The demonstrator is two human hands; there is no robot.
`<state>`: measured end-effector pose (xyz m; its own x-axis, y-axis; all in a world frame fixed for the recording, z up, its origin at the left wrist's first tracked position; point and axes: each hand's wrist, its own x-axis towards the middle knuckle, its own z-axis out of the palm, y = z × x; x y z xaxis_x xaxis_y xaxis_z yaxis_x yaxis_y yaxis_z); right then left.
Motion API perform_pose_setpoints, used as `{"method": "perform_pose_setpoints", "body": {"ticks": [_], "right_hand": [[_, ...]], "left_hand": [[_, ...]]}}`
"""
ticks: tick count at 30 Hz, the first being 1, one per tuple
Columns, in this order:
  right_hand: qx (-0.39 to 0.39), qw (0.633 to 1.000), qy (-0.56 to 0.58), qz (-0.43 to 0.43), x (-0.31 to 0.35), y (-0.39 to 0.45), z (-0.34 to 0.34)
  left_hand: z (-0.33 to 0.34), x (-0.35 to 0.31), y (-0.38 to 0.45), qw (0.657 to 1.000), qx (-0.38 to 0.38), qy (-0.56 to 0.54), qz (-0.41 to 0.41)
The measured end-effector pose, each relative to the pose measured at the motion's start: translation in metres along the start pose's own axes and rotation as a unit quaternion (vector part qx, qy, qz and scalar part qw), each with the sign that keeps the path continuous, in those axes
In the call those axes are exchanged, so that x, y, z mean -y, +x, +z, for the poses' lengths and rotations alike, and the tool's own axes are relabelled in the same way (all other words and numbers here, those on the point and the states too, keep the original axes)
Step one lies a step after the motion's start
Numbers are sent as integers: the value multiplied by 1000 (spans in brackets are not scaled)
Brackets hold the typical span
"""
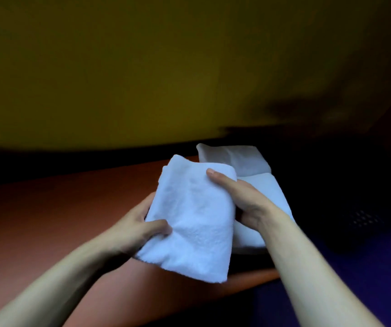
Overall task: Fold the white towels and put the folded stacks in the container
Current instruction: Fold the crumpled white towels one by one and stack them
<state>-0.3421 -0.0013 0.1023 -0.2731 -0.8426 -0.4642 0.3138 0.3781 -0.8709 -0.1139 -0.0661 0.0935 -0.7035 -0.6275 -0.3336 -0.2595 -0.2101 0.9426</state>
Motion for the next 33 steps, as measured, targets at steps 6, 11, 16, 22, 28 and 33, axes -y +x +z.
{"method": "perform_pose_setpoints", "body": {"ticks": [6,11,16,22,28,33], "right_hand": [[-108,989,91,-36,43,36,-44],[-150,975,149,-66,66,69,-73],[-184,973,100,-94,81,100,-119],[-251,959,-18,-130,65,140,-172],[-348,890,-282,-87,19,175,-198],[-387,800,-425,-173,7,170,-203]], "left_hand": [[-6,-22,73,955,-24,-291,-49],[37,-26,140,928,-49,-368,-29],[70,-39,215,962,-165,-218,13],[65,-78,298,958,-245,113,96],[76,-23,315,895,-156,404,109],[83,5,296,755,-205,570,253]]}}
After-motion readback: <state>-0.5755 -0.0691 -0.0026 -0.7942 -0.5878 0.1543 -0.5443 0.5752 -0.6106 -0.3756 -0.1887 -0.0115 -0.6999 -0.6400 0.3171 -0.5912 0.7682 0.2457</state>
